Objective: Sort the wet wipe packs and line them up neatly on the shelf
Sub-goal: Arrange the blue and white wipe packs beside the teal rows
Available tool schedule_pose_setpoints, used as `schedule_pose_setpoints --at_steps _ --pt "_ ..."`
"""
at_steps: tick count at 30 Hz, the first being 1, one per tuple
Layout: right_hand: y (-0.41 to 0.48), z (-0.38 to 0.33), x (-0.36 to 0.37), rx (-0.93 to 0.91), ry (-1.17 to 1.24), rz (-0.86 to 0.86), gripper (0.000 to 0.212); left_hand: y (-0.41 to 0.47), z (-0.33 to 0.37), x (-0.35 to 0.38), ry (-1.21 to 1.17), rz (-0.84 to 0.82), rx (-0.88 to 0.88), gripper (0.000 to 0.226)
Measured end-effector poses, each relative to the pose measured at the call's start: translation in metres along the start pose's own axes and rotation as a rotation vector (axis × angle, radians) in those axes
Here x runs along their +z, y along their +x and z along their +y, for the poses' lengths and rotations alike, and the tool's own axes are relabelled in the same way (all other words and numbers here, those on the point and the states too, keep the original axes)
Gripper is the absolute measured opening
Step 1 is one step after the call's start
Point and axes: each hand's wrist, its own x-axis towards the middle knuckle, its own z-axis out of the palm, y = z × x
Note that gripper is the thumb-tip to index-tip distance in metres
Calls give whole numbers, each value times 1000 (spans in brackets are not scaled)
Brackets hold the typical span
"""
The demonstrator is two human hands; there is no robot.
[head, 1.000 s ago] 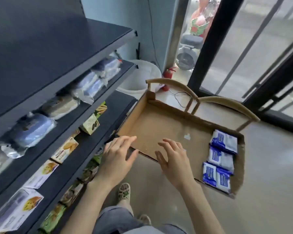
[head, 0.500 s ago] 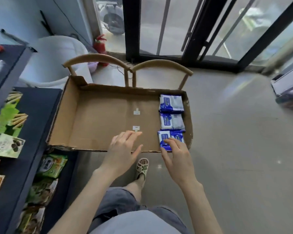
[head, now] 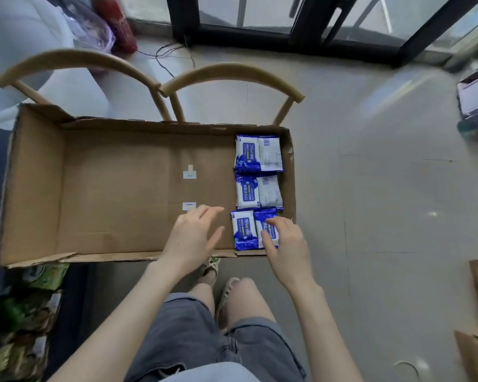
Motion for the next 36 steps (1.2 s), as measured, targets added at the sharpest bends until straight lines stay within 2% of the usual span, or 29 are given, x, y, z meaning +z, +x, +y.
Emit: schedule_pose_setpoints --at_steps 7,13,18,22,24,28,32,36 --pt "54 48 16 72 0 -219 30 56 -3 59 -82 -91 -207 37" --pt "107 105 41 90 -47 -427 32 95 -6 135 -253 -40 -475 34" --pt "149 150 82 114 -85 -525 30 117 -21 205 -434 14 -663 35" --pt "166 175 119 175 -62 -544 31 126 -38 252 -501 58 -841 40" --pt "170 188 136 185 -69 -543 34 128 -48 276 -520 88 -930 50" --pt "171 203 161 205 -79 -441 55 131 -63 310 -467 132 -1042 70" --pt "172 212 176 225 -102 -348 76 135 -71 327 -499 248 -1037 55" --pt "173 216 185 249 -39 -279 87 135 -75 328 -570 309 -1017 45"
